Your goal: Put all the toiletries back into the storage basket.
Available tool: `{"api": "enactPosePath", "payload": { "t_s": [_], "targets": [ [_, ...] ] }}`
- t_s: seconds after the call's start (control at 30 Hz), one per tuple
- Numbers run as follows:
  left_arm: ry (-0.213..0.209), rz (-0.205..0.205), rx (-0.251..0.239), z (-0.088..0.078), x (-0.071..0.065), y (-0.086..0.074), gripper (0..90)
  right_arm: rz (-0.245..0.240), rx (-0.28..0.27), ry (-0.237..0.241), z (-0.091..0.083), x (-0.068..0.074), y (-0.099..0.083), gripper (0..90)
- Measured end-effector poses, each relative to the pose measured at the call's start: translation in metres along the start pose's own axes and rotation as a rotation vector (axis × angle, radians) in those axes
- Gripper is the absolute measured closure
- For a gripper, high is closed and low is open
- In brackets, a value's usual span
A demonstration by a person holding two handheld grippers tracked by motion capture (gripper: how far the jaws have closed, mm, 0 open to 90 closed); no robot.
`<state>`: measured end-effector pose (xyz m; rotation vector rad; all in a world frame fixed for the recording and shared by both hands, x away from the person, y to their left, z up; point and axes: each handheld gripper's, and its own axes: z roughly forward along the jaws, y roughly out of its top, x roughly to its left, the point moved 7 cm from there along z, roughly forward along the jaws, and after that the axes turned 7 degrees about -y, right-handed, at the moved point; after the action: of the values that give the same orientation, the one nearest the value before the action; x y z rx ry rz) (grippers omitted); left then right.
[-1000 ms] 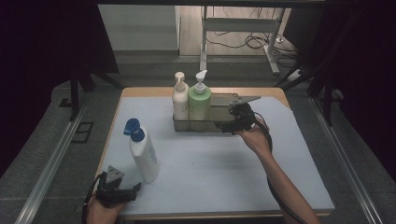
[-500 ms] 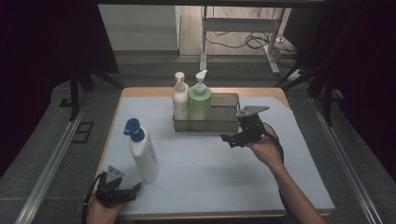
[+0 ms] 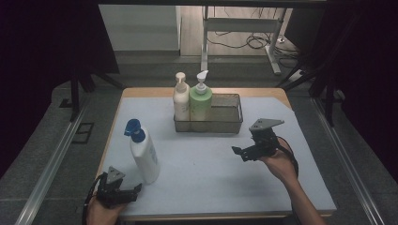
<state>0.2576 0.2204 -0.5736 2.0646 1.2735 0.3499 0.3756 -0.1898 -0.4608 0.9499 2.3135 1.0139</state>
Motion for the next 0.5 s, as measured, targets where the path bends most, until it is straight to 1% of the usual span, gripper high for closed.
{"api": "enactPosePath", "payload": {
  "t_s": [0.13, 0.27, 0.5],
  "targets": [
    [0.000, -0.001, -0.001, 0.000, 0.000, 0.000, 12.0, 0.016, 0.004, -0.009, -0.007, -0.002, -0.010, 0.0],
    [0.000, -0.001, -0.001, 0.000, 0.000, 0.000, 12.0, 0.030, 0.010, -0.005, -0.013, -0.002, -0.022, 0.0],
    [-0.001, -0.002, -0.002, 0.000, 0.000, 0.000, 12.0, 0.054, 0.023, -0.016, -0.016, -0.003, -0.047, 0.0]
  ]
}}
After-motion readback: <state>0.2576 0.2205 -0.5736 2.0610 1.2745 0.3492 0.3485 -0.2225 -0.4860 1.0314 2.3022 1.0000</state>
